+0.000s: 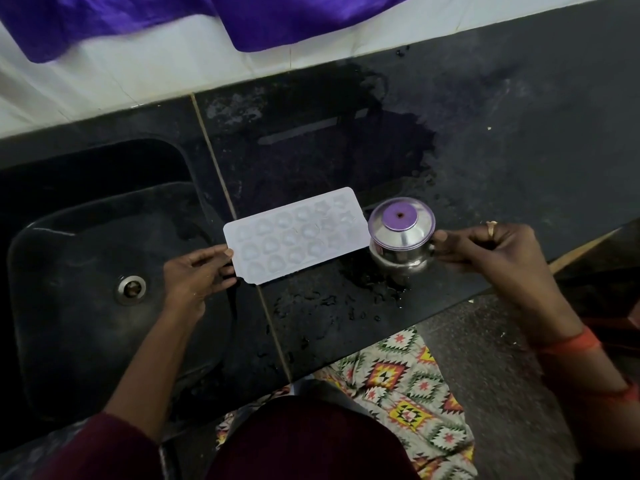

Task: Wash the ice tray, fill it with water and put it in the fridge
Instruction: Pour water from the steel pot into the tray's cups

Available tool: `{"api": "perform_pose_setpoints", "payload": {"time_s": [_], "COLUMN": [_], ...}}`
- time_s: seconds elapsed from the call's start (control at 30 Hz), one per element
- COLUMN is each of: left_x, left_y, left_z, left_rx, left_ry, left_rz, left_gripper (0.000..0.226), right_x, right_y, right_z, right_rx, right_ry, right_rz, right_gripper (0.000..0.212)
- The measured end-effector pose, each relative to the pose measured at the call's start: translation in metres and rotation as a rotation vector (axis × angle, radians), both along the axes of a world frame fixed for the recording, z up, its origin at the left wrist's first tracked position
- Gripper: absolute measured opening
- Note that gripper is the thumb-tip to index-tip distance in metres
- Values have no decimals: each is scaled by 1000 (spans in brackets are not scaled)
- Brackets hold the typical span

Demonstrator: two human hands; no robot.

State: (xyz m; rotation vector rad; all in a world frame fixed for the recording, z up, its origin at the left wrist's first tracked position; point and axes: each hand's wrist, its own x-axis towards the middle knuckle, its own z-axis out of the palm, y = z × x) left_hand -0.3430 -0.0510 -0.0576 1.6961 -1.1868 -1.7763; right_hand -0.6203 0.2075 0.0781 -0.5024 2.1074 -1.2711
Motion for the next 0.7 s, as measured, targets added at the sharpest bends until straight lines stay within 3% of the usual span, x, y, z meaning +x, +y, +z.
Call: {"api": "perform_pose_setpoints", "payload": {"time_s": [0.23,0.53,0.7], "left_x": [3,6,6], "left_y": [-3,-6,-6], "left_z": [-4,-10,-11], "left_rx": [10,18,27], "left_ry": [-5,1,5], "left_rz": [-5,-16,-15], "left_gripper": [7,6,7], "right_x": [5,10,13], "right_y": [-6,-13,-16], "right_z": [2,3,5], "right_rx": [51,200,215], "right_ry": [47,120,130], "right_rz": [71,139,141], "right_gripper": [16,41,38]}}
